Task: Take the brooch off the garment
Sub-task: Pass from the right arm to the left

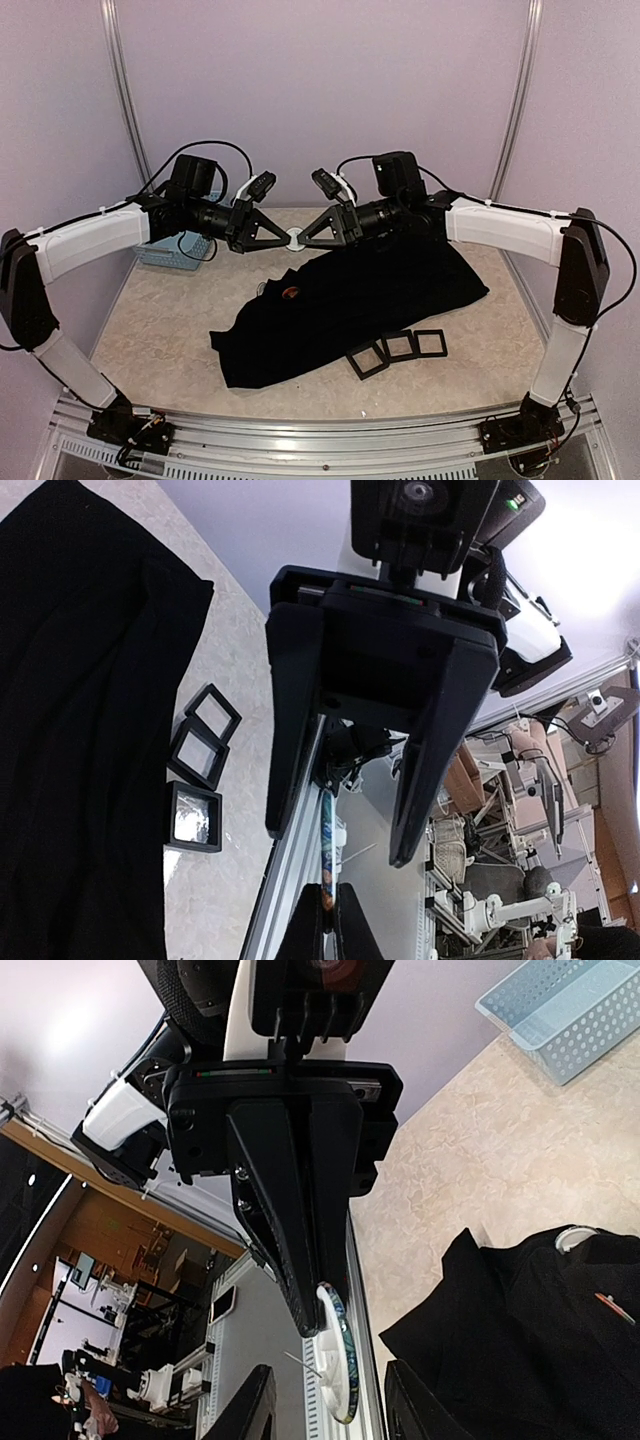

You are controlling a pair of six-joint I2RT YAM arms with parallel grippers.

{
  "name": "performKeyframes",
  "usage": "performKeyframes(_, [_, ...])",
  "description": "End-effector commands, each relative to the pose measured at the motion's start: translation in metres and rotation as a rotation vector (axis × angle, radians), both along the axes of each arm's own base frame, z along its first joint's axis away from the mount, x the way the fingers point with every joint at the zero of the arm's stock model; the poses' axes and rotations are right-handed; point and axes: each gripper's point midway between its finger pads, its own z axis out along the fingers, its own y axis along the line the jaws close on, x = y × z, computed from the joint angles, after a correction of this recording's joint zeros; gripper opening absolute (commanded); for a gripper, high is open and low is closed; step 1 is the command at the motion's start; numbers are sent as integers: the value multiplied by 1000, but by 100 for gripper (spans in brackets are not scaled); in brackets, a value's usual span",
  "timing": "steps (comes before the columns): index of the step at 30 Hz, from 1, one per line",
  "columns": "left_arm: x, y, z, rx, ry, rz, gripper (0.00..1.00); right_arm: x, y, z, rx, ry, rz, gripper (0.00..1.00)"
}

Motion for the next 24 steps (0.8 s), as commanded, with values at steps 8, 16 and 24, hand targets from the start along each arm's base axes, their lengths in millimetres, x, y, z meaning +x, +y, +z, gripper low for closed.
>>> performKeyframes(8, [9,14,24,-71,-15,83,0,-1,-5,21,54,-93,-132,57])
performKeyframes(16, [7,16,25,-80,6,78,0,-5,6,22,102,-69,-126,58])
performKeyframes(24, [7,15,26,-84,3,74,0,-7,11,17,98,-57,-105,51])
